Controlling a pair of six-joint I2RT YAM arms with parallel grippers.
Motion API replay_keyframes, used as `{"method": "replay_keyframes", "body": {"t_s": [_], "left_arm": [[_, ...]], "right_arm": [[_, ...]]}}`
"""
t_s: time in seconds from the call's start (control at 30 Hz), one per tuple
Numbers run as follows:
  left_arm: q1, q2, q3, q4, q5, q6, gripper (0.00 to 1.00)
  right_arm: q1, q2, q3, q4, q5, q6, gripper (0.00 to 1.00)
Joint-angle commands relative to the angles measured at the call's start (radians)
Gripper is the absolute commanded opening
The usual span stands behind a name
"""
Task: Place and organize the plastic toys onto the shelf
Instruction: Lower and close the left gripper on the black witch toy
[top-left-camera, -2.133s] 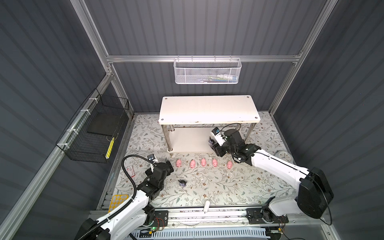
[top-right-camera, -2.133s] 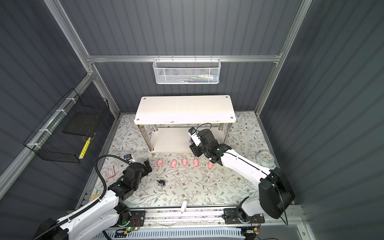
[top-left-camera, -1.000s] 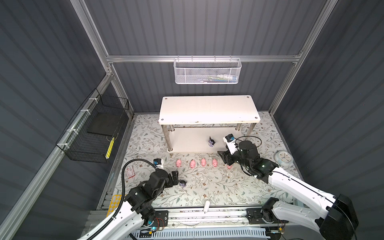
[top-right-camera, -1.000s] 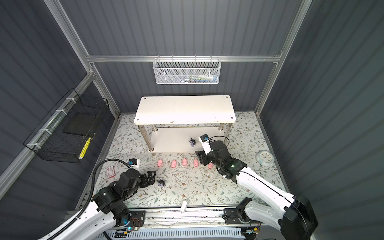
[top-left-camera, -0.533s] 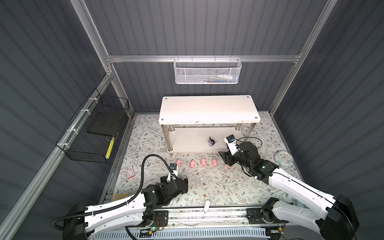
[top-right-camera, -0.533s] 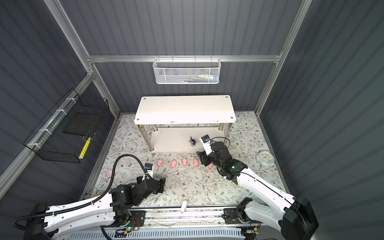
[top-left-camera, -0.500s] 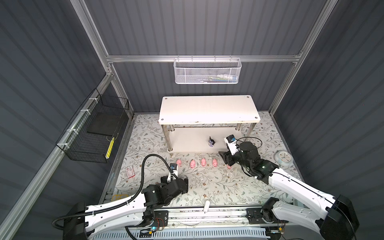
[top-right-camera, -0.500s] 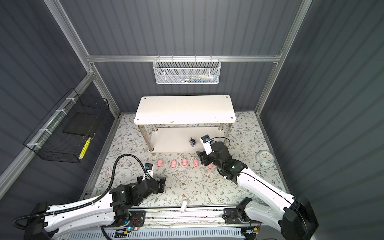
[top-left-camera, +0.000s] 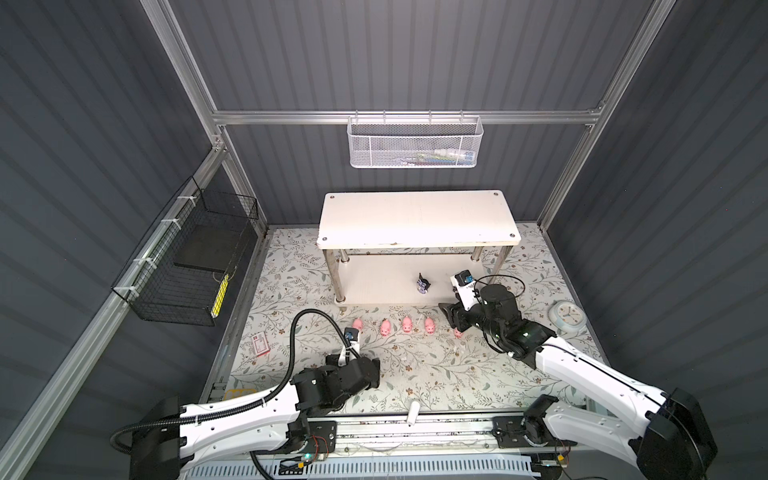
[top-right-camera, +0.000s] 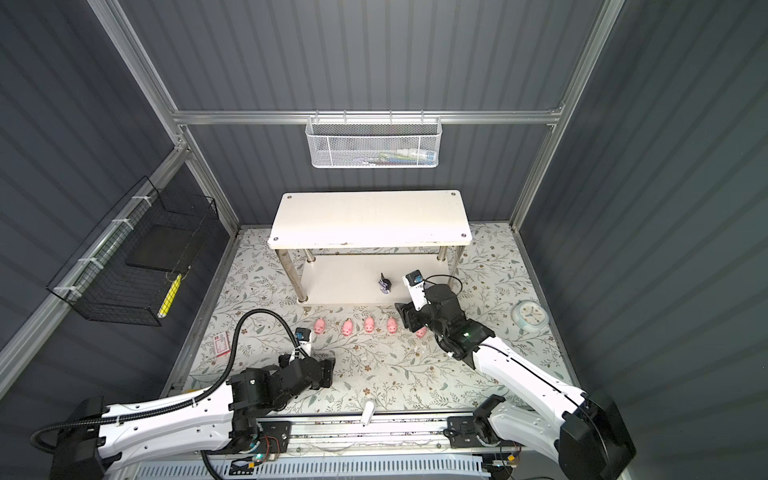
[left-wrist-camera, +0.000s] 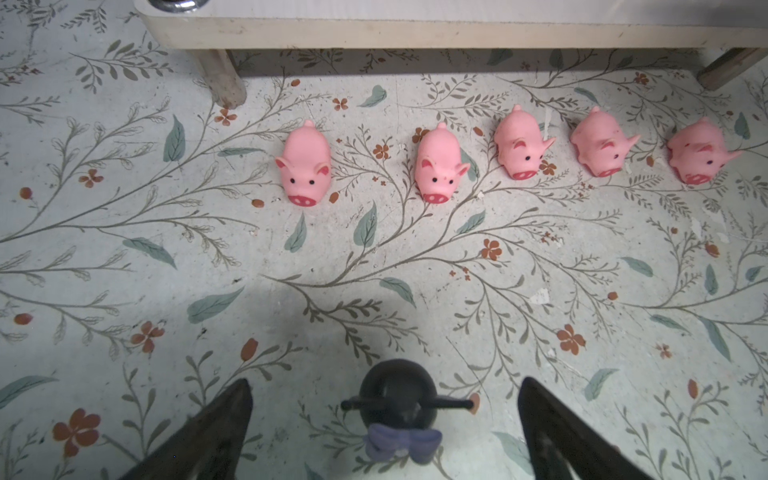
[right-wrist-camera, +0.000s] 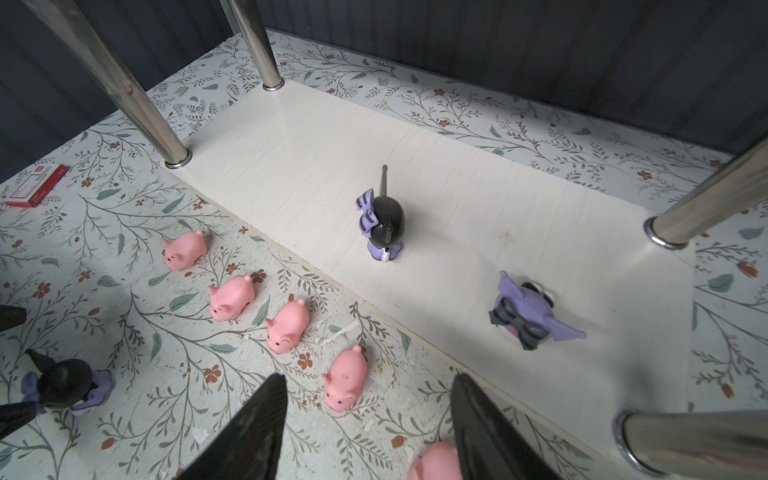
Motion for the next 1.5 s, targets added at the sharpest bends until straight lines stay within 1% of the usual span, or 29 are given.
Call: {"method": "replay_keyframes", "body": {"t_s": [0.0, 0.23, 0.4, 0.63, 0.73, 0.9, 1.13, 1.47], "left_arm": [[-0.005, 0.022, -0.008, -0.009, 0.02, -0.026, 1.0], [-0.007, 0.037, -0.039, 0.005, 0.037, -0.051, 1.0], [-0.007, 0.073, -0.05, 0.029, 0.046, -0.057, 1.0], [-0.007, 0.107, -0.058, 0.078, 0.049, -0.038, 0.99], [-0.007, 0.111, -0.065, 0.098, 0.043, -0.031, 0.95], [-0.007, 0.113, -0.082, 0.121, 0.04, -0.033, 0.87], [-0.006, 0.138, -0.092, 0.153, 0.042, -0.024, 0.82], [-0.007, 0.164, -0.092, 0.177, 0.04, -0.012, 0.66]], "right_arm": [[-0.007, 0.002, -0.013, 0.024, -0.014, 0.014, 0.65], [-0.013, -0.001, -0.019, 0.028, -0.022, 0.017, 0.65], [-0.016, 0.004, -0.024, 0.032, -0.026, 0.019, 0.65], [-0.02, 0.01, -0.022, 0.037, -0.033, 0.02, 0.65], [-0.02, 0.014, -0.018, 0.039, -0.037, 0.02, 0.65], [-0.022, 0.018, -0.014, 0.037, -0.042, 0.02, 0.65], [-0.026, 0.029, -0.005, 0.039, -0.051, 0.019, 0.65], [-0.028, 0.031, -0.005, 0.039, -0.054, 0.02, 0.65]]}}
